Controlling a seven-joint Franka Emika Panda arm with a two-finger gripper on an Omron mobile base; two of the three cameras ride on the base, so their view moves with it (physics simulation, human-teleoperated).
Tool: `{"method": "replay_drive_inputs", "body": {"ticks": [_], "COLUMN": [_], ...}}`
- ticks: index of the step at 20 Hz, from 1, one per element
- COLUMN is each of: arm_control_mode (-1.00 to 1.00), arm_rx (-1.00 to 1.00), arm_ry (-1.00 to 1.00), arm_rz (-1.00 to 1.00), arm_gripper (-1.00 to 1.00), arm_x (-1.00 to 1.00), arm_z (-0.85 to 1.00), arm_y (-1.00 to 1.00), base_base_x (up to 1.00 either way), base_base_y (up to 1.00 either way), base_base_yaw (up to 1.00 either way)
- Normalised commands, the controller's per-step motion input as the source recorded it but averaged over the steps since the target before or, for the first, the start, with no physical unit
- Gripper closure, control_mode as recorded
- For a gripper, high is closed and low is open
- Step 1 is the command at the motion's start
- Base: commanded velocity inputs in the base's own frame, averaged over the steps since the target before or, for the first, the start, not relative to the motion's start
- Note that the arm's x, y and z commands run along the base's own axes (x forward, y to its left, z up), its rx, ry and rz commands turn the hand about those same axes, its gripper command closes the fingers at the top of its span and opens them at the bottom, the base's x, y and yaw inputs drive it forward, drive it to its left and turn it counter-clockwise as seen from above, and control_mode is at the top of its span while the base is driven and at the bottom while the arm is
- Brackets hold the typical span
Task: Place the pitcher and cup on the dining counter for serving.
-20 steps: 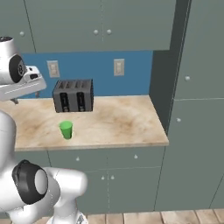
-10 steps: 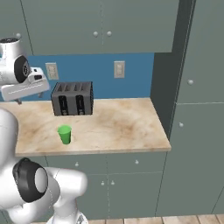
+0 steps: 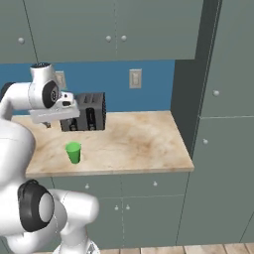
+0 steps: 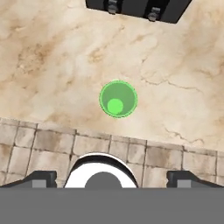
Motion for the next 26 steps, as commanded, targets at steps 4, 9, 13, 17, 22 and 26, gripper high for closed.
{"method": "replay_drive_inputs", "body": {"ticks": [4,9,13,17,22,26], "arm_control_mode": [-1.00,-1.00,-1.00,-1.00,-1.00,-1.00], "arm_rx": [0.00,0.00,0.06,0.12,0.06,0.02], "arm_ry": [0.00,0.00,0.00,0.04,0.01,0.02], "arm_rz": [-0.36,-0.29,-0.14,-0.01,0.00,0.00], "arm_gripper": [-1.00,-1.00,-1.00,-1.00,-1.00,-1.00], "arm_x": [0.55,0.23,0.02,0.02,0.44,0.35], "arm_z": [-0.70,-0.62,-0.34,-0.11,-0.41,-0.20], "arm_y": [-0.49,-0.23,0.00,0.02,0.18,0.00], "base_base_x": [0.00,0.00,0.00,0.00,0.00,0.00], "base_base_y": [0.00,0.00,0.00,0.00,0.00,0.00], "base_base_yaw": [0.00,0.00,0.00,0.00,0.00,0.00]}}
